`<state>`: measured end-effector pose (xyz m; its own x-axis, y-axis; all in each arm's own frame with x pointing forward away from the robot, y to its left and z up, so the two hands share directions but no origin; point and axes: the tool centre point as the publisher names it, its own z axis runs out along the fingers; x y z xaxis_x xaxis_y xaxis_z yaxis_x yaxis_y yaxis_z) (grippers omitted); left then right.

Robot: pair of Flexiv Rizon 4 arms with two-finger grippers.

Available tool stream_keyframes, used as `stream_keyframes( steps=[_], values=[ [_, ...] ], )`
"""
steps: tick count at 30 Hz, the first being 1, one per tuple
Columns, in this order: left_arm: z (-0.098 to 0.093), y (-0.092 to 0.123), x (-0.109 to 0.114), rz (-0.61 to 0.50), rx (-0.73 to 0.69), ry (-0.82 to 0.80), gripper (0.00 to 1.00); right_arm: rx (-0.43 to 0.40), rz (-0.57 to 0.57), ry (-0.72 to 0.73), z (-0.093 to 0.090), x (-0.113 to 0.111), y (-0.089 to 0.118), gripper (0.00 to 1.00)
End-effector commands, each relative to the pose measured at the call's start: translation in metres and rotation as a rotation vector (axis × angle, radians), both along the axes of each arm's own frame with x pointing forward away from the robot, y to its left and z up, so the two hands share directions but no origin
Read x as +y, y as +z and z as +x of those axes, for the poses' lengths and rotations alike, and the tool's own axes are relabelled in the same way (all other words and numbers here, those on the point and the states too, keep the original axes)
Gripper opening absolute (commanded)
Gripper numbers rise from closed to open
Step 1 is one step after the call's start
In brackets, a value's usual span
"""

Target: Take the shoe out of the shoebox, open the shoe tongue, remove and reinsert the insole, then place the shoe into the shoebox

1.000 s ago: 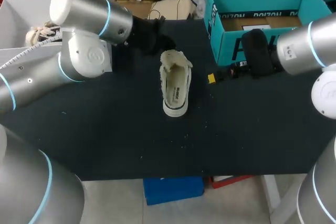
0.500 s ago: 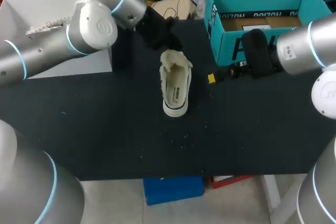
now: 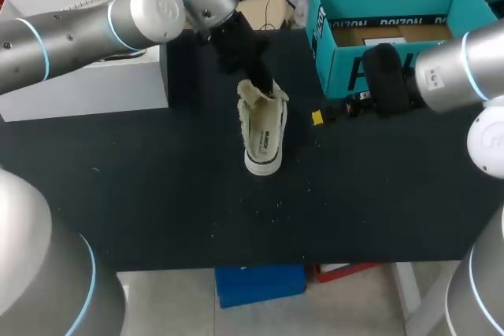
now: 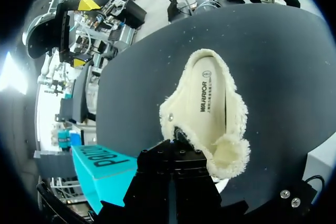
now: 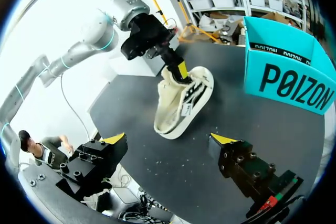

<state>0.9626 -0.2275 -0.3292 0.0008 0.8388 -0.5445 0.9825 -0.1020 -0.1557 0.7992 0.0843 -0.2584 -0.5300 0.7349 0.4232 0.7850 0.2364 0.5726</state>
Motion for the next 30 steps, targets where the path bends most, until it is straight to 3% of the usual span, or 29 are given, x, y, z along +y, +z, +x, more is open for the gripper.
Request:
stream_keyframes(
  steps=[1, 10, 15, 21, 26, 30],
  values=[
    [-0.002, -0.01, -0.004, 0.0, 0.009, -0.002, 0.0, 0.002, -0.004, -0.002, 0.0, 0.002, 0.0, 1.0],
    [-0.016, -0.019, -0.014, -0.01, 0.029, -0.009, 0.0, 0.002, -0.004, -0.002, 0.0, 0.002, 0.0, 1.0],
    [-0.004, 0.006, -0.011, -0.084, -0.053, 0.056, 0.0, 0.002, -0.004, -0.002, 0.0, 0.002, 0.0, 1.0],
    [0.017, 0.04, 0.021, -0.076, -0.195, 0.156, 0.0, 0.002, -0.004, -0.002, 0.0, 0.002, 0.0, 1.0],
    [0.023, 0.041, 0.041, -0.042, -0.216, 0.209, 0.0, 0.002, -0.004, -0.002, 0.0, 0.002, 0.0, 1.0],
    [0.021, 0.035, 0.043, -0.02, -0.222, 0.208, 0.0, 0.002, -0.004, -0.002, 0.0, 0.002, 0.0, 1.0]
  ],
)
